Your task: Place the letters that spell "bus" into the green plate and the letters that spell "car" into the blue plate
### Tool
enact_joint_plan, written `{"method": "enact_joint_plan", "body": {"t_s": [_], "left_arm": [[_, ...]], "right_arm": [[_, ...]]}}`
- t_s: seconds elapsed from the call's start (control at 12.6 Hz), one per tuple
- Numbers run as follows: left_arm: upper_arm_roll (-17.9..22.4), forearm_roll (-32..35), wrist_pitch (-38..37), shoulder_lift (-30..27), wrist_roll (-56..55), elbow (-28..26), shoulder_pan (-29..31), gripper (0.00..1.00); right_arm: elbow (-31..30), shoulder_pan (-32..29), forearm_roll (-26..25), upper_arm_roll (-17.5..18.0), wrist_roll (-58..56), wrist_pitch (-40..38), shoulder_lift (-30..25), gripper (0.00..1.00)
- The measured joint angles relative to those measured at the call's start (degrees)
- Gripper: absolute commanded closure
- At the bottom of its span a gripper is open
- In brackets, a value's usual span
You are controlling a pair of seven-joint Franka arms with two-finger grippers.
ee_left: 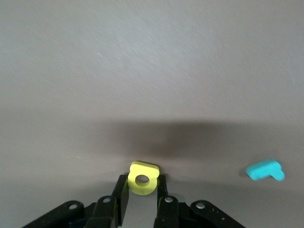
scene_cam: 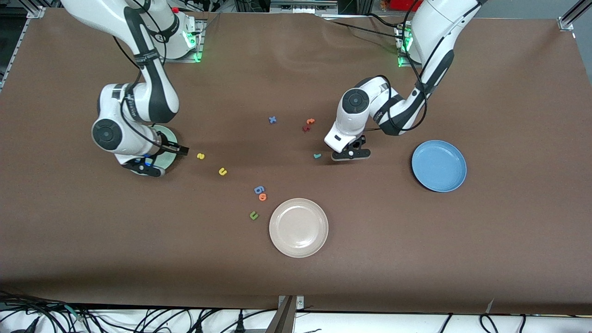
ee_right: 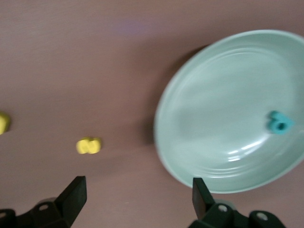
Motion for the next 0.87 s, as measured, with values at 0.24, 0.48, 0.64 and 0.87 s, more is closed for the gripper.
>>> {"method": "enact_joint_plan", "body": {"t_s": [0.24, 0.48, 0.64, 0.87], "left_arm": [[0.0, 0.0, -4.9, 0.0, 3.5, 2.8, 1.3, 0.76], [-0.1, 0.0, -12.6, -0.1, 9.9, 5.4, 3.9, 0.76], [-0.2, -0.4, -21.7, -0.3, 16.6, 10.0, 5.9, 0.76], [-0.2, -0.5, -31.1, -0.6, 28.7, 14.7, 11.4, 0.76]], "right_arm": [[-0.6, 0.0, 0.0, 3.4, 0.8, 3.7, 1.2, 0.02], [-3.1, 0.0, 0.1, 5.3, 0.8, 9.3, 3.0, 0.08], [-4.7, 0.0, 0.1, 5.9, 0.8, 12.4, 4.0, 0.08], [-5.1, 0.0, 0.1, 6.4, 0.7, 14.7, 4.6, 0.13]]}}
